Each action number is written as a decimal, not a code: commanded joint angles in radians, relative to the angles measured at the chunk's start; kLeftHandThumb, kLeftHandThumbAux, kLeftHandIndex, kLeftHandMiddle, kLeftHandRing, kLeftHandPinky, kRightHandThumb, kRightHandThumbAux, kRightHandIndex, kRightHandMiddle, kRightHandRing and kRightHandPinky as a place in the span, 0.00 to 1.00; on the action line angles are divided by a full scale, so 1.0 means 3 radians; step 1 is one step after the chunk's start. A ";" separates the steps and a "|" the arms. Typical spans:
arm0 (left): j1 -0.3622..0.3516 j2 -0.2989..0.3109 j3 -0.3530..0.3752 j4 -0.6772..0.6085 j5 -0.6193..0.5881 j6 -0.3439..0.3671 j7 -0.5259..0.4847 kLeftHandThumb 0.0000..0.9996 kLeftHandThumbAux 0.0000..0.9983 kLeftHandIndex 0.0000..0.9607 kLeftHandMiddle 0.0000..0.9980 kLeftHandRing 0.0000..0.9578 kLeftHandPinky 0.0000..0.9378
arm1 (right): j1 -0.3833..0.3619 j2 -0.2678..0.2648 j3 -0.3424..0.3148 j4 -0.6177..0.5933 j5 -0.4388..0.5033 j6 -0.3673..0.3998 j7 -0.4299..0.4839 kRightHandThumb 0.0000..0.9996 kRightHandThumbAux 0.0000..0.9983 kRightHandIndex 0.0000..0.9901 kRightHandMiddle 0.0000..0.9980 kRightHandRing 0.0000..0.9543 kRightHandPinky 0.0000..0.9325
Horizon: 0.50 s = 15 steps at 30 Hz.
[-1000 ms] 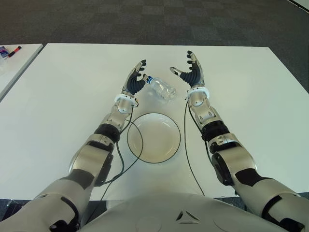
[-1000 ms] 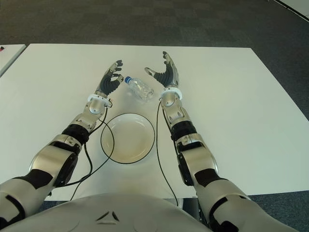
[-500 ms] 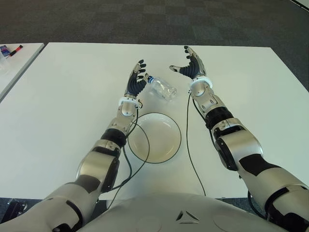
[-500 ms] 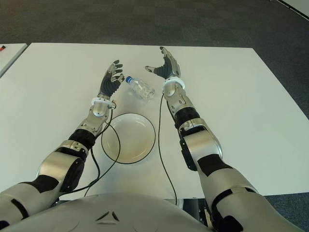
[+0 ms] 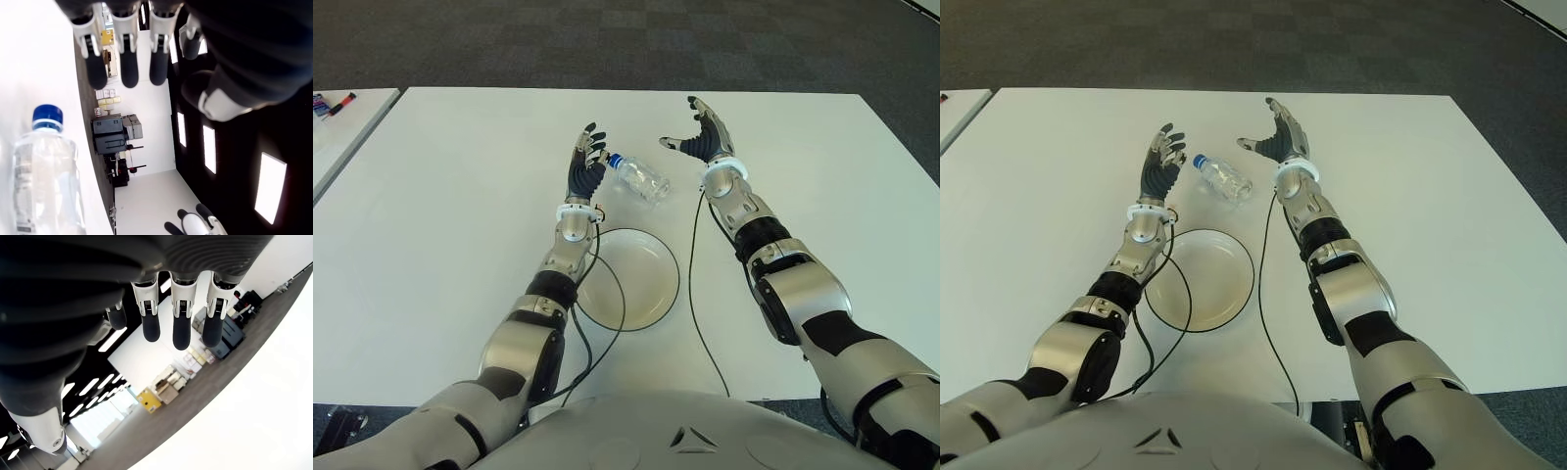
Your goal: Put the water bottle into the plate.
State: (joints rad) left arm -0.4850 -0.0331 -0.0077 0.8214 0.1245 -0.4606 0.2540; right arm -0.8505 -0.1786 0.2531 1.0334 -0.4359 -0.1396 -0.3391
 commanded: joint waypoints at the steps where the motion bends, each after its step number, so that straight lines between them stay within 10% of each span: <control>1: 0.0080 0.0008 0.0005 -0.0053 0.0045 -0.0027 0.0077 0.68 0.63 0.11 0.26 0.27 0.32 | -0.0007 -0.0012 -0.0002 0.0074 0.0005 -0.0066 0.0025 0.51 0.67 0.01 0.13 0.16 0.22; 15: 0.0149 -0.0010 0.0011 -0.0174 0.0048 -0.0052 0.0128 0.67 0.62 0.11 0.25 0.27 0.30 | -0.0053 0.0009 0.0050 0.0163 -0.0014 -0.0136 0.0116 0.51 0.68 0.01 0.13 0.16 0.24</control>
State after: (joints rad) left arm -0.4588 -0.0338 -0.0116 0.7796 0.1375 -0.4789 0.2794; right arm -0.8538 -0.1799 0.2600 1.0615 -0.4359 -0.1738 -0.3253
